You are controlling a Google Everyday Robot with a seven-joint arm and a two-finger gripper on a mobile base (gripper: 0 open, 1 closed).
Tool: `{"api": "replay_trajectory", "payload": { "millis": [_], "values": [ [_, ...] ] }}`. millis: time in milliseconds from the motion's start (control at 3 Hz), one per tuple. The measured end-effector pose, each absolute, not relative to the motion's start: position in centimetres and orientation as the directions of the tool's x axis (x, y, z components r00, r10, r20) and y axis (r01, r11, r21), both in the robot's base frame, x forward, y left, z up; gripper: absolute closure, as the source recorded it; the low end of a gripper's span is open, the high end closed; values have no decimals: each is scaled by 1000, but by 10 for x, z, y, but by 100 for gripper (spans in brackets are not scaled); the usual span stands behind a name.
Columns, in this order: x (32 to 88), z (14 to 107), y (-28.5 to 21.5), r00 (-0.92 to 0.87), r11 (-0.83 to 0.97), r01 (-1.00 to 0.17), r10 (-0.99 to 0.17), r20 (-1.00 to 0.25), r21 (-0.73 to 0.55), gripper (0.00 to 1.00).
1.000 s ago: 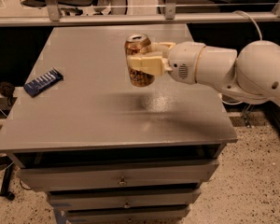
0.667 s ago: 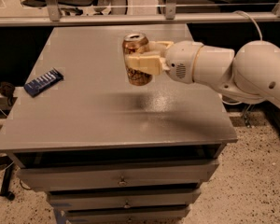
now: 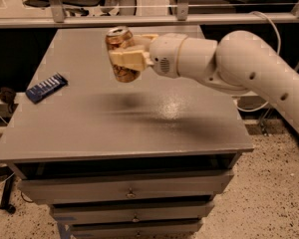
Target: Move orange can near rxbar blueberry
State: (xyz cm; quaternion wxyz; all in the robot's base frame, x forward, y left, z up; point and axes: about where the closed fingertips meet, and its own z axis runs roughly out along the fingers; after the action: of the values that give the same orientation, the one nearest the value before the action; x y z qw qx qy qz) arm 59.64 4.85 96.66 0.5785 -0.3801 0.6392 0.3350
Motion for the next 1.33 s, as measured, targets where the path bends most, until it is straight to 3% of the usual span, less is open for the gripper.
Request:
{"api": "replay_trajectory", "payload": {
  "millis": [1333],
  "values": [
    [633,932,180,0,365,-931,-53,-999,-19,100]
  ]
}}
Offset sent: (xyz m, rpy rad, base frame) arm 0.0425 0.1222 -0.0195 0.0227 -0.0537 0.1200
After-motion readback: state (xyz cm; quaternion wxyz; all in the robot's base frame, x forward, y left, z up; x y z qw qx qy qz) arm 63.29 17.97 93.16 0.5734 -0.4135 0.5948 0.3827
